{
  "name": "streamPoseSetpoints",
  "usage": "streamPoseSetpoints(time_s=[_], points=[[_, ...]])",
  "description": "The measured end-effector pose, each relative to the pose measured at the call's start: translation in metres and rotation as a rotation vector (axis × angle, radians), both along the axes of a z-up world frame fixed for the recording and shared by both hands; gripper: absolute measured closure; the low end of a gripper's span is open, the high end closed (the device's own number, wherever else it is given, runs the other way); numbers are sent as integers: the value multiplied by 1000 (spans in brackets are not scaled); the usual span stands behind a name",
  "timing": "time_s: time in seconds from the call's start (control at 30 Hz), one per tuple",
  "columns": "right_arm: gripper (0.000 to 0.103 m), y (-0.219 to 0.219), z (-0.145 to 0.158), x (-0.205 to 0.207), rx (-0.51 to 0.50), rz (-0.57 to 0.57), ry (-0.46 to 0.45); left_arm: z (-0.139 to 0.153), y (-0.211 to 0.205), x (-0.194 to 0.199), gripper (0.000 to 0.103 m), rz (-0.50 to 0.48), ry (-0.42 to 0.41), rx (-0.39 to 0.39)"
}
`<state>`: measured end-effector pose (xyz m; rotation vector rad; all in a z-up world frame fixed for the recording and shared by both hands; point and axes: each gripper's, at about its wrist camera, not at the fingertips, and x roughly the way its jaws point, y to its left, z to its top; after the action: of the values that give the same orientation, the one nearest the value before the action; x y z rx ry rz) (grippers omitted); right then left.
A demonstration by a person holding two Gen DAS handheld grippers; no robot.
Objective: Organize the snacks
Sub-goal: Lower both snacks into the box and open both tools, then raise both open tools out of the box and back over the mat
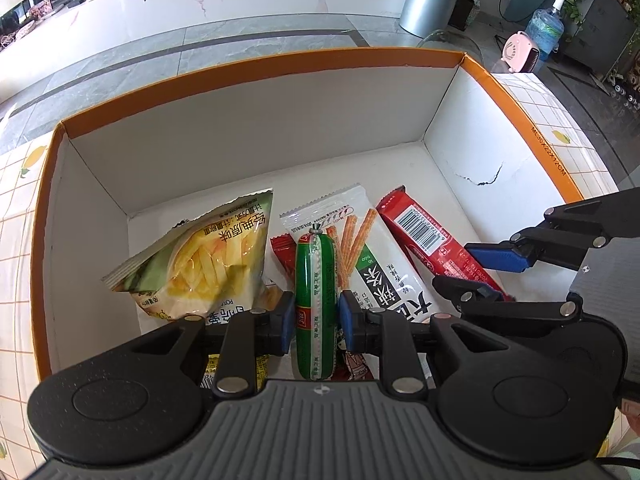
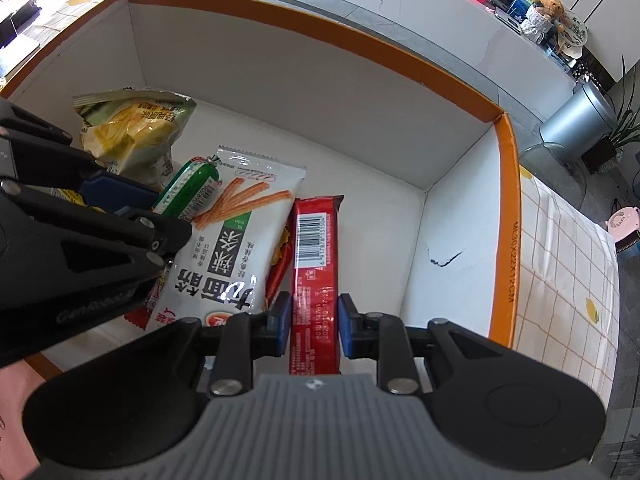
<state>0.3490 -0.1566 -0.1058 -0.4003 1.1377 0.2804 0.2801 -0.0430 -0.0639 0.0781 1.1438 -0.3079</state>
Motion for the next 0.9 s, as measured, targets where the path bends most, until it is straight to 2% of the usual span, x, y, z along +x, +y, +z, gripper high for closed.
streamPoseSetpoints(time_s=[0.13,0.2,0.27,0.4,0.5,0.63,0.77,0.9], points=[[82,3,4,0,-6,7,-11,1,4,-4,66,7,-2,-7],[80,4,6,-2,-5,7,-13,4,4,-6,54,10,-10,-21],[73,5,8,-4,-7,10,-17,7,4,-9,48,10,-19,-25],[68,5,13,-7,-11,8,-25,12,6,-14,36,13,-46,-16],[60,4,17,-10,-9,7,-38,15,9,-15,29,26,-53,-18],[45,-2,24,-15,14,-1,-63,21,14,-21,25,44,-100,-32],[35,-5,32,-19,38,-14,-85,29,15,-29,22,45,-157,-20],[30,-7,40,-26,49,-24,-113,38,12,-38,21,29,-223,29]])
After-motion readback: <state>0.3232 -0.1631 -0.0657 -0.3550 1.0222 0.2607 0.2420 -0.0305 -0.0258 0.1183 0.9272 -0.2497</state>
